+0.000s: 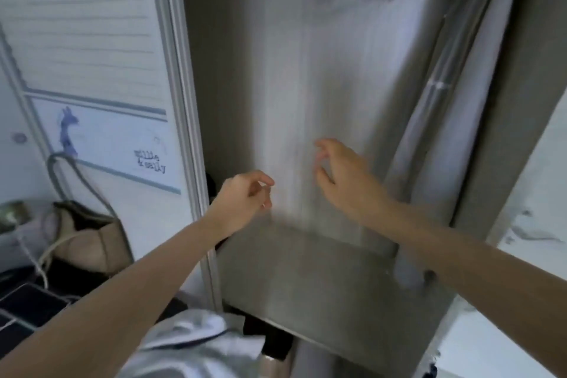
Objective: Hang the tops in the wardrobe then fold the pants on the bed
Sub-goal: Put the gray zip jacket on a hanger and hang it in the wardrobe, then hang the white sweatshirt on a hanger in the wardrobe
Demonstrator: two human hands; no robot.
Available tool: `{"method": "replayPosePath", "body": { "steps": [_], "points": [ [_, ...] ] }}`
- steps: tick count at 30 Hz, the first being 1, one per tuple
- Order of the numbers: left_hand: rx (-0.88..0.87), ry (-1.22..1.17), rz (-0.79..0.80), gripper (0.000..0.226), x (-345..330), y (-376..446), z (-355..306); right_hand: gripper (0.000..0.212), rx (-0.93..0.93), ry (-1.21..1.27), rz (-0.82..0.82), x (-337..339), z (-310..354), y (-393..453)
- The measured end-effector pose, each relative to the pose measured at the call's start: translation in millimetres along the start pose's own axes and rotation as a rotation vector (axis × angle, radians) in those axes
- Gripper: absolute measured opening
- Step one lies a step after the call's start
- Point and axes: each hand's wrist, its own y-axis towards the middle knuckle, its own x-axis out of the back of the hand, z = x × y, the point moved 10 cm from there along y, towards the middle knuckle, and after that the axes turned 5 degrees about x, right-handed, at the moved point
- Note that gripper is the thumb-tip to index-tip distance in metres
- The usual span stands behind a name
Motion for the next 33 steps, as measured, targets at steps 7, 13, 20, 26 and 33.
{"method": "replayPosePath", "body": {
  "steps": [7, 13, 20, 26, 33],
  "points": [
    [0.351, 0.09, -0.123, 0.026, 37, -159, 103, 0.039, 0.166, 0.28, 0.265, -104, 83, -78],
    [0.736, 0.412, -0.135, 0.041, 71, -305, 200, 0.037, 0.276, 0.454, 0.573, -194, 174, -133],
    [1.136, 0.273, -0.065, 0.058, 83, -413, 268, 0.054, 0.393, 0.248, 0.896, -283, 236, -179],
    [1.311, -0.075, -0.18, 0.059, 88, -462, 313, 0.061, 0.441, -0.032, 0.835, -328, 271, -184],
    [1.416, -0.667, -0.632, 0.073, 93, -452, 321, 0.02, 0.298, 0.63, 0.698, -272, 314, -162]
  ]
}}
